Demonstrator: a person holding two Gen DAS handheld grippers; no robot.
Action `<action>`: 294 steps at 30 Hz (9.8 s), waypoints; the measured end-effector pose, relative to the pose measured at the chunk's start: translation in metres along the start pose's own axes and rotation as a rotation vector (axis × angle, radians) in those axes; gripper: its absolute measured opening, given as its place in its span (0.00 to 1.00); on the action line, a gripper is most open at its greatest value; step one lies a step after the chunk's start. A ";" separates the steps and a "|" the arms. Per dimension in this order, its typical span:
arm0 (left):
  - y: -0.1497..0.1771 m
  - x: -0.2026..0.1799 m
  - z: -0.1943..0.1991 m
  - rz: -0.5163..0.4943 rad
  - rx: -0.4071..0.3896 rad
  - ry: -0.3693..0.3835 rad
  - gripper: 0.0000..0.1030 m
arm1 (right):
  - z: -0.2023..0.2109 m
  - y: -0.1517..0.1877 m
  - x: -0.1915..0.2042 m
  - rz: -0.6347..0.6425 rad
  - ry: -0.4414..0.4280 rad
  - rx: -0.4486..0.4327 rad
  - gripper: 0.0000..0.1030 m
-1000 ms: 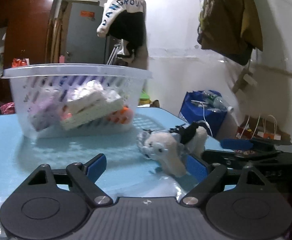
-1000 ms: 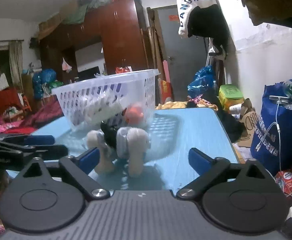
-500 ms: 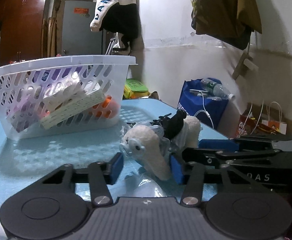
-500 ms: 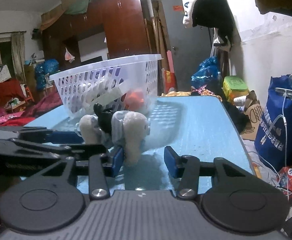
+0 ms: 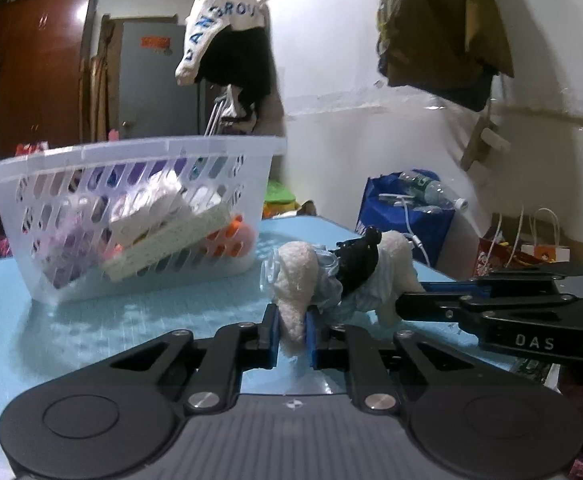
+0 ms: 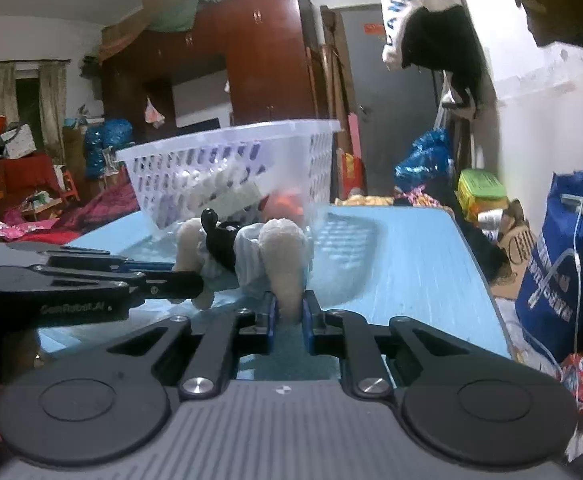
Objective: Organize objects
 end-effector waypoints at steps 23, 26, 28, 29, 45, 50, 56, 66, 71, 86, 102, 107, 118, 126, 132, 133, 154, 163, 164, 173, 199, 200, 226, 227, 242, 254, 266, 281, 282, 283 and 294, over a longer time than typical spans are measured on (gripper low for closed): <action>-0.111 0.021 0.093 -0.127 -0.313 -0.077 0.15 | 0.034 -0.078 0.061 0.199 -0.048 -0.236 0.14; -0.148 0.037 0.079 -0.137 -0.336 -0.100 0.15 | 0.029 -0.114 0.072 0.248 -0.045 -0.307 0.14; -0.166 0.049 0.061 -0.132 -0.324 -0.109 0.15 | 0.021 -0.136 0.076 0.271 -0.040 -0.344 0.14; -0.174 0.055 0.047 -0.138 -0.299 -0.108 0.15 | 0.015 -0.146 0.077 0.285 -0.032 -0.359 0.13; -0.156 0.094 -0.076 -0.079 0.020 -0.064 0.16 | -0.121 -0.136 0.041 0.169 0.060 -0.068 0.13; -0.150 0.098 -0.086 -0.045 0.057 -0.049 0.16 | -0.114 -0.138 0.048 0.203 0.121 -0.059 0.13; -0.151 0.095 -0.078 -0.022 0.015 -0.018 0.16 | -0.114 -0.144 0.047 0.221 0.161 -0.063 0.14; -0.148 0.107 -0.093 -0.023 0.090 -0.065 0.16 | -0.106 -0.157 0.057 0.249 0.161 -0.118 0.14; -0.142 0.126 -0.092 0.031 0.098 -0.085 0.42 | -0.138 -0.142 0.051 0.225 0.125 -0.014 0.15; -0.144 0.152 -0.001 0.097 -0.086 -0.224 0.86 | -0.121 -0.151 0.028 0.020 0.030 -0.110 1.00; -0.017 0.127 0.108 0.051 0.035 -0.347 0.87 | -0.045 -0.063 0.037 -0.048 0.045 -0.041 1.00; 0.012 0.134 0.114 0.105 0.023 -0.356 0.87 | -0.022 -0.026 0.037 -0.131 0.016 -0.058 1.00; 0.040 0.126 0.115 0.155 -0.003 -0.392 0.87 | -0.049 0.008 0.075 -0.016 0.000 0.018 0.87; 0.044 0.113 0.108 0.123 -0.039 -0.408 0.80 | -0.040 0.020 0.088 0.047 -0.018 -0.018 0.65; 0.042 0.097 0.101 0.025 -0.074 -0.412 0.46 | -0.037 0.024 0.097 0.086 -0.025 -0.036 0.58; 0.041 0.096 0.100 0.008 -0.079 -0.429 0.39 | -0.037 0.024 0.098 0.094 -0.024 -0.038 0.57; 0.020 0.104 0.110 0.044 -0.165 -0.373 0.15 | -0.023 0.004 0.088 0.144 -0.010 -0.072 0.13; 0.005 0.103 0.117 0.053 -0.212 -0.351 0.14 | -0.018 -0.006 0.086 0.153 -0.007 -0.101 0.12; 0.000 0.103 0.118 0.054 -0.222 -0.345 0.14 | -0.016 -0.008 0.086 0.153 -0.009 -0.107 0.12; -0.118 0.111 0.112 0.018 -0.377 -0.309 0.14 | -0.001 -0.074 0.082 0.166 -0.015 -0.231 0.12; -0.170 0.216 -0.081 0.168 -0.001 -0.409 0.20 | -0.194 -0.192 -0.002 -0.010 0.084 0.010 0.13; -0.169 0.214 -0.080 0.147 -0.002 -0.406 0.31 | -0.197 -0.188 -0.005 -0.021 0.085 0.034 0.16; -0.192 0.143 0.080 0.029 -0.107 -0.336 0.96 | -0.090 -0.182 0.034 0.141 0.120 -0.078 1.00; -0.195 0.138 0.087 0.016 -0.105 -0.341 0.96 | -0.084 -0.184 0.036 0.133 0.115 -0.081 1.00; -0.125 0.108 0.063 0.072 -0.075 -0.214 0.96 | -0.070 -0.168 0.050 0.133 0.186 -0.088 1.00; -0.078 0.114 0.041 0.110 -0.062 -0.261 0.96 | -0.101 -0.092 0.037 -0.029 0.128 0.008 1.00; -0.067 0.087 0.047 0.060 -0.062 -0.259 0.96 | -0.067 -0.077 0.042 -0.045 0.148 -0.034 1.00; -0.068 0.084 0.049 0.057 -0.068 -0.282 0.96 | -0.065 -0.077 0.048 -0.032 0.147 -0.033 1.00; -0.068 0.084 0.049 0.056 -0.067 -0.281 0.96 | -0.065 -0.077 0.048 -0.032 0.145 -0.033 1.00; -0.068 0.084 0.049 0.056 -0.067 -0.279 0.96 | -0.065 -0.077 0.049 -0.032 0.144 -0.033 1.00; -0.069 0.079 0.050 0.042 -0.073 -0.286 0.96 | -0.063 -0.078 0.051 -0.026 0.136 -0.040 1.00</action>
Point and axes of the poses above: each gripper's, at about its wrist camera, not at the fingertips, and z roughly against the way its jaws point, x to its left, y to its underside, the point moved 5 cm from there along -z, roughly the way its jaws point, and after that the axes turned 5 degrees about -x, right-handed, at the moved point
